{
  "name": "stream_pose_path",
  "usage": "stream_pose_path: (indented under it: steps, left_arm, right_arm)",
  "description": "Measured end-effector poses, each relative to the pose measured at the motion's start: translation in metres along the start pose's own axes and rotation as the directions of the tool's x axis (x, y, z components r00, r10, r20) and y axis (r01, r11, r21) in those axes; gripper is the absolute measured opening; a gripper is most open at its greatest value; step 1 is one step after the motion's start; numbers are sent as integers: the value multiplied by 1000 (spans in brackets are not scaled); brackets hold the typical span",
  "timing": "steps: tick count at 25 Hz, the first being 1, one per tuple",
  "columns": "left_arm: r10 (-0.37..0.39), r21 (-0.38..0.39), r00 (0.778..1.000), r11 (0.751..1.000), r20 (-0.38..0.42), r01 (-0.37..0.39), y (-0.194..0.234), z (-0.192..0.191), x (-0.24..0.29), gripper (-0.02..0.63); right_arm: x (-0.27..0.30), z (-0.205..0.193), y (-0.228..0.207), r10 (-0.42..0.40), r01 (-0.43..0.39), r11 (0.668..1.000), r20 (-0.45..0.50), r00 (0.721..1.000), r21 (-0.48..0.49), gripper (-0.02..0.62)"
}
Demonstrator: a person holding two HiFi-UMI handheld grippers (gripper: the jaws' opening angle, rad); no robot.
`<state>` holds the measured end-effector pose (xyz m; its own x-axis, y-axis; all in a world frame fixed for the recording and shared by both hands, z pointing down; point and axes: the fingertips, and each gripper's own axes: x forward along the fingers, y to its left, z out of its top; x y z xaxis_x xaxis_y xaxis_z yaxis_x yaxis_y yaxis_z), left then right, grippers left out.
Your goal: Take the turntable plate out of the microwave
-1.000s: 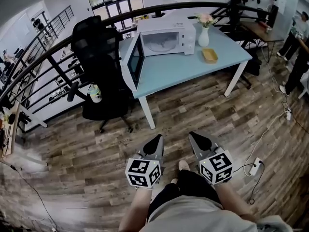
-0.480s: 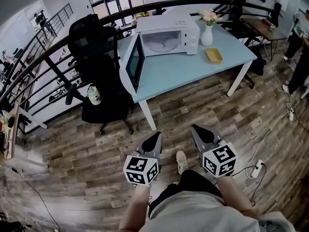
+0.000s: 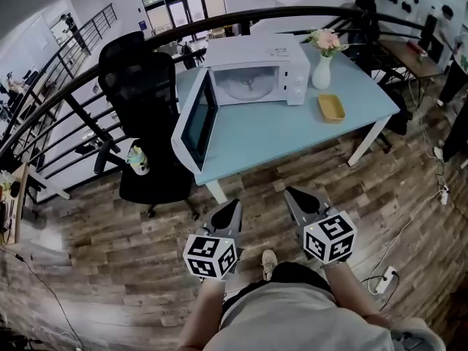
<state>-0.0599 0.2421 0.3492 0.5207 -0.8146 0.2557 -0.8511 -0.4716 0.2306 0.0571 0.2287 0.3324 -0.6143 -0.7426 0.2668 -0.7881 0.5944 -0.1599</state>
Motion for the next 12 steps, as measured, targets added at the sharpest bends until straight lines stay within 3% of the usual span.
stream_pose_path:
  steps: [12]
  left_arm:
    - [-5, -22, 1000, 1000, -6, 5, 14, 25, 87, 3]
  right_arm:
    - [56, 9, -71, 31, -30, 999, -29, 999, 38, 15]
